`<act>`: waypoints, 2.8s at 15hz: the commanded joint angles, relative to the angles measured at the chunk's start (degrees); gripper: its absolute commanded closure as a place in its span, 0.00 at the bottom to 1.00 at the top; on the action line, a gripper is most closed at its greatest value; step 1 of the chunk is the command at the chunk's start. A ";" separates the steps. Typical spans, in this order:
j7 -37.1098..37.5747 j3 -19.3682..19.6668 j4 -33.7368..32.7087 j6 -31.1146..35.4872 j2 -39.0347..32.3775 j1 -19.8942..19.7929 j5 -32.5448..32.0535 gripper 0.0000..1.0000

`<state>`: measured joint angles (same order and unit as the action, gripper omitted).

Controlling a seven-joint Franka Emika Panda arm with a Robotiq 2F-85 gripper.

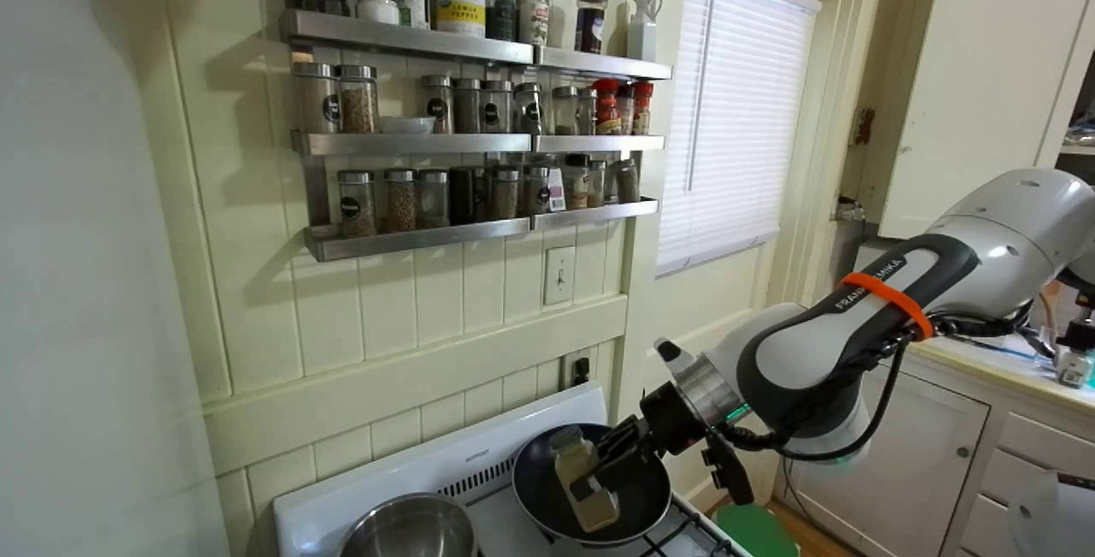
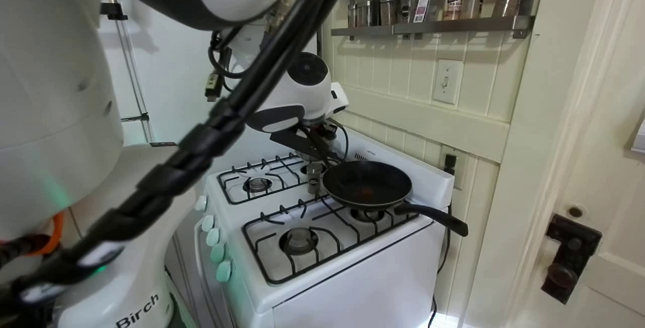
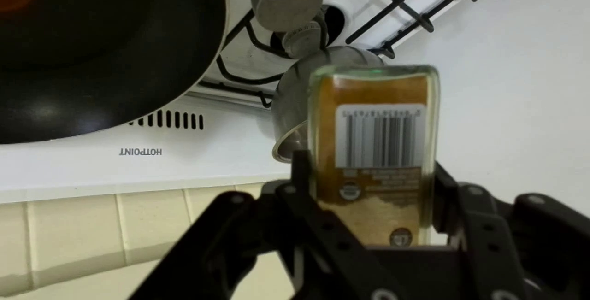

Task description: Pick up the spice bottle on the far right of the top right shelf and place it in the center of the stove

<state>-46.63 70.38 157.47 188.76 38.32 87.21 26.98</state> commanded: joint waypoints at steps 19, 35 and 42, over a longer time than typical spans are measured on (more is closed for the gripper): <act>-18.26 21.68 0.23 19.95 9.50 27.04 -9.28 0.67; -13.59 31.89 0.20 23.09 17.59 31.57 -21.46 0.67; -9.07 31.22 0.25 22.22 15.22 31.34 -20.36 0.42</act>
<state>-55.70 101.60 157.72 210.97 53.54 118.55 6.62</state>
